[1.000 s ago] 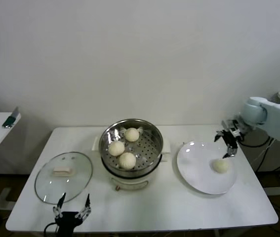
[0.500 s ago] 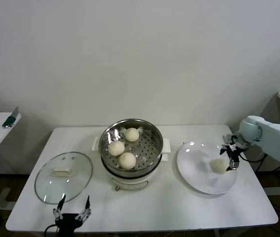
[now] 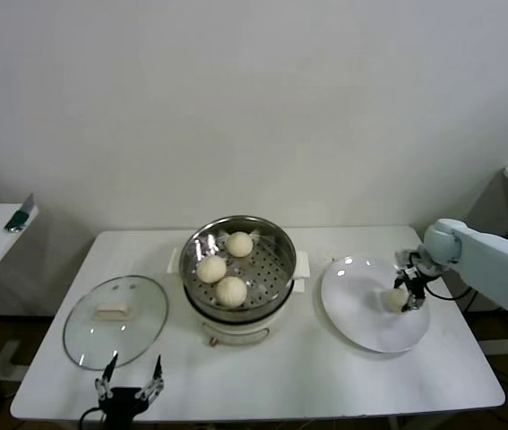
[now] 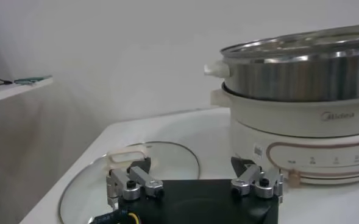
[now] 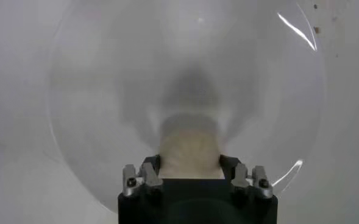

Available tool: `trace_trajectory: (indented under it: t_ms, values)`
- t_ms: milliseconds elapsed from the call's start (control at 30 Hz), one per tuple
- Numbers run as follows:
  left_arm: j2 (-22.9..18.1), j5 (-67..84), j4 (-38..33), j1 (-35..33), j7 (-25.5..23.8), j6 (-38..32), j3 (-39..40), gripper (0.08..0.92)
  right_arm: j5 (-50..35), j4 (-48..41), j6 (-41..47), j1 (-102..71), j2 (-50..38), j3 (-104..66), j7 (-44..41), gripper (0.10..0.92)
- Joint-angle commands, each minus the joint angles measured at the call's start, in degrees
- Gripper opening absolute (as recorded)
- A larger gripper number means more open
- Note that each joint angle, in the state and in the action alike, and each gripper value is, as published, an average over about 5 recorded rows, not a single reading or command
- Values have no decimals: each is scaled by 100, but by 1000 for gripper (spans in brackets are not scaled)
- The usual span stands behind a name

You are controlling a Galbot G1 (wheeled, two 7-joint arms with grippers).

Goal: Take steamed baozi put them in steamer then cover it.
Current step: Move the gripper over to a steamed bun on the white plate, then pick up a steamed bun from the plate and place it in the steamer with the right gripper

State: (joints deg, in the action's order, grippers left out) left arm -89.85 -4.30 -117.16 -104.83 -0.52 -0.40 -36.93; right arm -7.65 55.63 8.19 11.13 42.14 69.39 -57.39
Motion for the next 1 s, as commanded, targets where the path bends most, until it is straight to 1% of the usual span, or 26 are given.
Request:
trace_trajectory:
  t_ms: [33, 133, 233, 333, 467, 567, 667, 833, 1000]
  values:
    - [26, 10, -34, -11, 2, 9, -5, 823, -506, 489, 87, 769, -138, 546, -62, 646]
    - [34, 6, -35, -6, 0, 17, 16, 823, -1277, 1135, 175, 2041, -230, 1498, -101, 645]
    - [39, -3, -35, 2, -2, 24, 47, 823, -1993, 1673, 228, 3379, -111, 2376, -167, 645]
    - [52, -8, -41, 6, -2, 32, 63, 823, -2672, 2120, 351, 4457, 203, 2962, -200, 645]
    - [63, -8, -44, 31, -1, 50, 72, 823, -3400, 2614, 526, 5370, 753, 3197, -159, 645]
    - [57, -8, -64, 53, -4, 67, 86, 823, -3854, 2846, 706, 5507, 1229, 2979, -37, 645]
    - [52, 2, -108, 54, -6, 79, 81, 823, -4126, 2839, 933, 5211, 1749, 2567, 197, 645]
    - [52, 44, -155, 17, -3, 80, 37, 823, -4189, 2707, 1201, 4466, 2440, 2175, 609, 645]
    - [63, 71, -150, -6, 1, 74, 1, 823, -4131, 2557, 1400, 3882, 2840, 2120, 889, 645]
